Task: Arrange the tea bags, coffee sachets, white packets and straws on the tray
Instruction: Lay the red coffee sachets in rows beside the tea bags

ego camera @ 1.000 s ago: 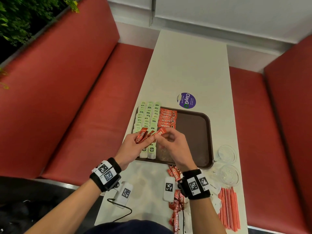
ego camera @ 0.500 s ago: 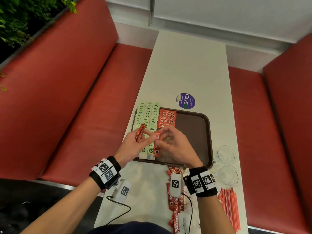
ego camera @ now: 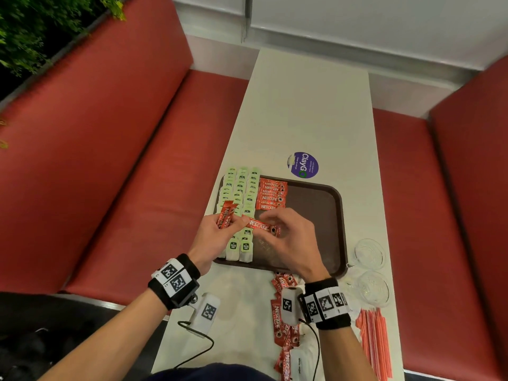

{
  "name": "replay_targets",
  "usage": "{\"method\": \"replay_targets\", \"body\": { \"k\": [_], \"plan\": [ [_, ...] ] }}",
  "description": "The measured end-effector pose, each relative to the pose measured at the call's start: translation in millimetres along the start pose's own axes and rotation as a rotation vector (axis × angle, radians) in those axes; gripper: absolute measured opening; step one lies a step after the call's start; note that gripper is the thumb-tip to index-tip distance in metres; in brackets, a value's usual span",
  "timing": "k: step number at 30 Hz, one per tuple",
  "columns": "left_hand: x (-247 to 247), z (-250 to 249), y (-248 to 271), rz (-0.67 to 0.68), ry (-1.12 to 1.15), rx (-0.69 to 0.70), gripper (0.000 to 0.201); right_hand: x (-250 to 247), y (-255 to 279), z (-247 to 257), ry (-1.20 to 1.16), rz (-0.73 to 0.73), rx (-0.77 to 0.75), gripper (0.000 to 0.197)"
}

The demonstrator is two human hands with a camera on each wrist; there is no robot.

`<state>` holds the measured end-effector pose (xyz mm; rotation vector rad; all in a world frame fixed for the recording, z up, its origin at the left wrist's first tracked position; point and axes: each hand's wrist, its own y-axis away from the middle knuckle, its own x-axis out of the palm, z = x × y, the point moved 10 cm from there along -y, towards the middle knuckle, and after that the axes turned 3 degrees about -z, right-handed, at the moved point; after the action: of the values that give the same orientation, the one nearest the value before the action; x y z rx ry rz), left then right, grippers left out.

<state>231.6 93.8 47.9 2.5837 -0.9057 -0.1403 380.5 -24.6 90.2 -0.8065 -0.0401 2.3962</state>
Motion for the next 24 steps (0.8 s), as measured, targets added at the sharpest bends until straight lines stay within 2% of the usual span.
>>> {"method": "replay_targets", "body": {
  "k": [3,5,8,13,18,24],
  "plan": [
    [2.9,-1.6,1.7,-0.010,0.024,-0.022,0.029,5.7,5.4,3.0,0.194,0.001,-0.131,0.033],
    [2.1,-0.4,1.1,-0.017,0.008,-0.036,0.030,6.4,5.5,0.1,0.295,0.006,-0.147,0.033],
    [-0.9,6.4,-4.1,-0.018,-0.040,-0.020,0.020,7.6,1.6,-9.0,0.358,0.033,-0.128,0.033],
    [-7.9,9.4,-4.6,-0.068,-0.025,-0.004,0.024,5.1,-22.6,-70.1,0.391,0.050,0.049,0.028],
    [-8.6,10.8,2.9,-0.022,-0.035,-0.048,0.022,19.2,-50.0,-141.3,0.451,0.109,0.261,0.029],
    [-15.0,21.8,1.5,-0.035,-0.084,-0.096,0.019,49.5,-72.6,-164.5,0.451,0.189,0.313,0.029]
  ]
}}
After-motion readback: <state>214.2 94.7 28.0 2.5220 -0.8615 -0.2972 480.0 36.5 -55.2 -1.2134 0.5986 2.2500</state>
